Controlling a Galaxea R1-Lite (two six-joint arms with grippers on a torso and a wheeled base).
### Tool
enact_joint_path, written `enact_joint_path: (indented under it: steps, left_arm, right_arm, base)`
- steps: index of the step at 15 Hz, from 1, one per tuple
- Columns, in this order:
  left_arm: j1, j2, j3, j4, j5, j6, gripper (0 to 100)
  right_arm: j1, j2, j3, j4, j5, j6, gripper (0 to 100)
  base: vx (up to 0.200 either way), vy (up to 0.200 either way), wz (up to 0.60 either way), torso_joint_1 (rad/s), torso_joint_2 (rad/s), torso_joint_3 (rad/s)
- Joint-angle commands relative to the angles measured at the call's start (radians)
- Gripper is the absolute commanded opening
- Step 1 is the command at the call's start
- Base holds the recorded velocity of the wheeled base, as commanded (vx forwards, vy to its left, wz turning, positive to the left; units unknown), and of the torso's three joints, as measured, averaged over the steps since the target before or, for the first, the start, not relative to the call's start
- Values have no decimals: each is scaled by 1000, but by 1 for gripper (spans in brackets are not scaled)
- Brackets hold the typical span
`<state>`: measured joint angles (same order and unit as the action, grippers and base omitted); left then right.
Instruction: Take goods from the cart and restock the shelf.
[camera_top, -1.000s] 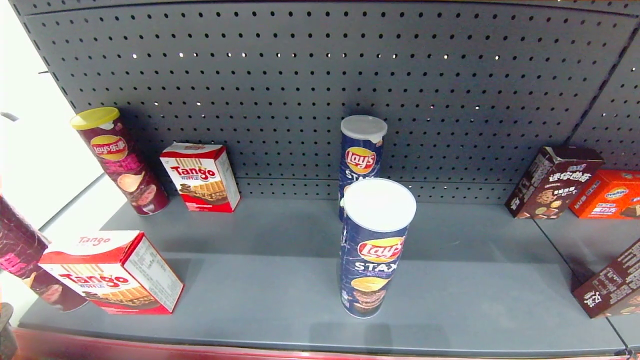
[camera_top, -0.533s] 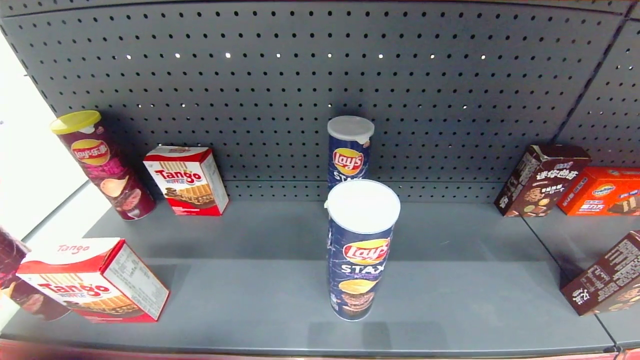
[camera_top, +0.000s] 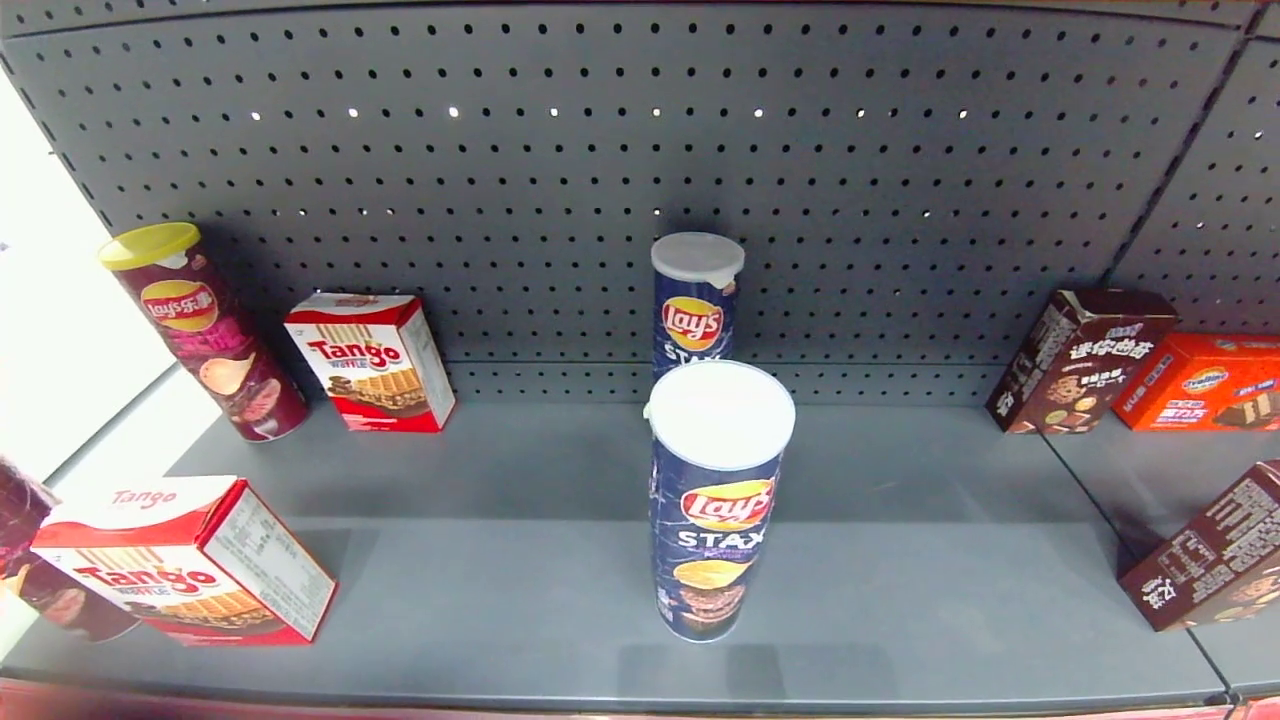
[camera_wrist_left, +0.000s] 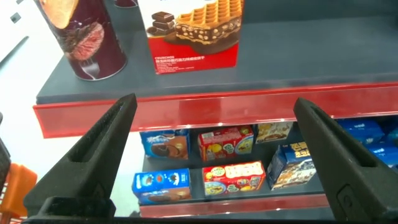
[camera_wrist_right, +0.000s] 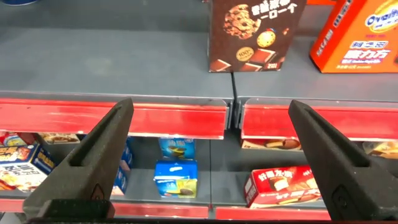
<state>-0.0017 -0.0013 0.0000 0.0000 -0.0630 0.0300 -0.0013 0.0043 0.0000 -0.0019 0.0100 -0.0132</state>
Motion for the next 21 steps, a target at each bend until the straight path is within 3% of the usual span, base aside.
enact_joint_path:
  steps: [1,6,21]
  left_arm:
    - [0,1,0,0,0,-1,100]
    - [0,1,0,0,-1,1,100]
    - [0,1,0,0,0,1,100]
  right_arm:
    - [0,3,0,0,-1,-1,100]
    - [0,3,0,-1,-1,-1,100]
    - [-2,3,0,-1,-1,2,100]
  base:
    - [0,0,0,0,0,0]
    - [-120,0,0,6,2,1]
    - [0,0,0,0,0,0]
